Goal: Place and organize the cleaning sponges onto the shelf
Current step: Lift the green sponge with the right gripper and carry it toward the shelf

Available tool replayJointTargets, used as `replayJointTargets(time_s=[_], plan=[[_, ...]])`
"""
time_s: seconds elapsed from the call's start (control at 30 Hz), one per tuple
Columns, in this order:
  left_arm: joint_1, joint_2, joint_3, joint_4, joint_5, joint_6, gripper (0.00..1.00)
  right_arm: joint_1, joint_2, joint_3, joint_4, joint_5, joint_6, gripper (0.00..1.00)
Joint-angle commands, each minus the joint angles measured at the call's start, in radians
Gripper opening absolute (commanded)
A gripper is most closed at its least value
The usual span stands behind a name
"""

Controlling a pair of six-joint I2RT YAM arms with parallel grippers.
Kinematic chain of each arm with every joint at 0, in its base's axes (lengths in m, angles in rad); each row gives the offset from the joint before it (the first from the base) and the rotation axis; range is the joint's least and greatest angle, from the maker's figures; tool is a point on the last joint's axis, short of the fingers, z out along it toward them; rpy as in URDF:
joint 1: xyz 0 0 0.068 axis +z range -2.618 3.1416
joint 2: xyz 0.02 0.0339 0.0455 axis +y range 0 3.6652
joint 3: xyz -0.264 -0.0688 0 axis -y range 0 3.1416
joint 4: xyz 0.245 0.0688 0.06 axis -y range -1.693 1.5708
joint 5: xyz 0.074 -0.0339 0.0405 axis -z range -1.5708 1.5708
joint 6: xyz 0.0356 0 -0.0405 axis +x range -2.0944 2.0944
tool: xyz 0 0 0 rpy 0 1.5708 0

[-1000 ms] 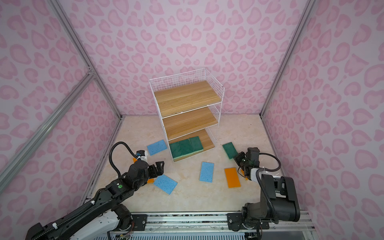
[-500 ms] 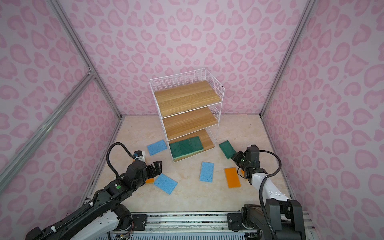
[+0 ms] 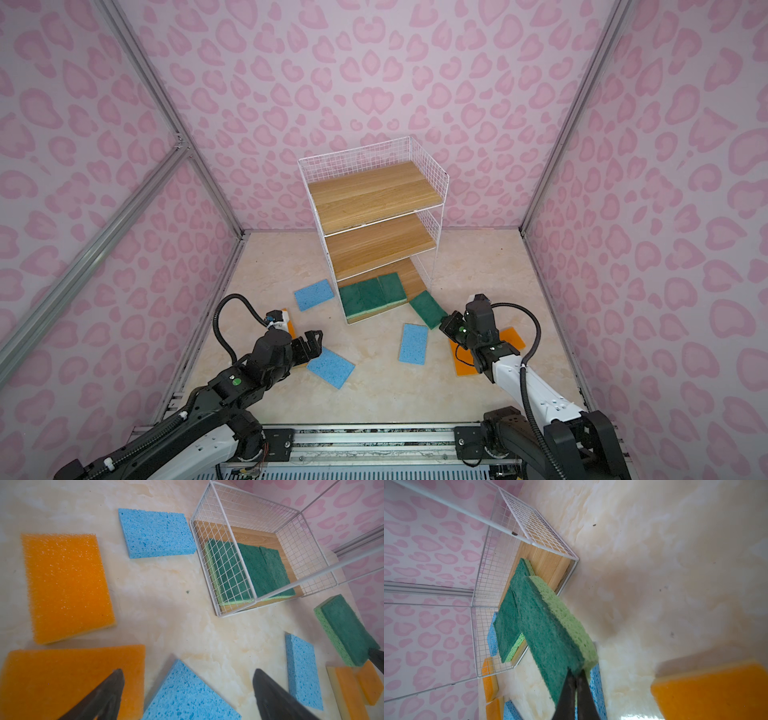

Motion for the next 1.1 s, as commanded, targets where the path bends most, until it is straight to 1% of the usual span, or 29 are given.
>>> replayJointTargets(time_s=[0.0, 0.13, 0.33, 0.6, 0.8, 1.07], plan=[[0.005, -0.021, -0.013, 0.017, 0.0, -0.016, 0.98, 0.033, 0.007, -0.001, 0.07, 0.073, 0.065, 0.0], [0.01, -0.037, -0.022, 0.012, 0.004, -0.004, 0.97, 0.063, 0.022, 0.005, 0.108, 0.124, 0.098, 0.0], [0.014, -0.019, -0.019, 0.012, 0.009, 0.022, 0.96, 0.089, 0.069, 0.029, 0.157, 0.176, 0.109, 0.0], [0.033, 0.004, -0.013, 0.032, 0.008, 0.047, 0.96, 0.089, 0.163, 0.062, 0.229, 0.206, 0.119, 0.0], [0.039, 0.051, 0.003, 0.05, 0.025, 0.067, 0.96, 0.088, 0.229, 0.086, 0.272, 0.229, 0.137, 0.0], [0.044, 0.076, 0.01, 0.071, 0.006, 0.097, 0.96, 0.089, 0.3, 0.09, 0.357, 0.288, 0.165, 0.0]])
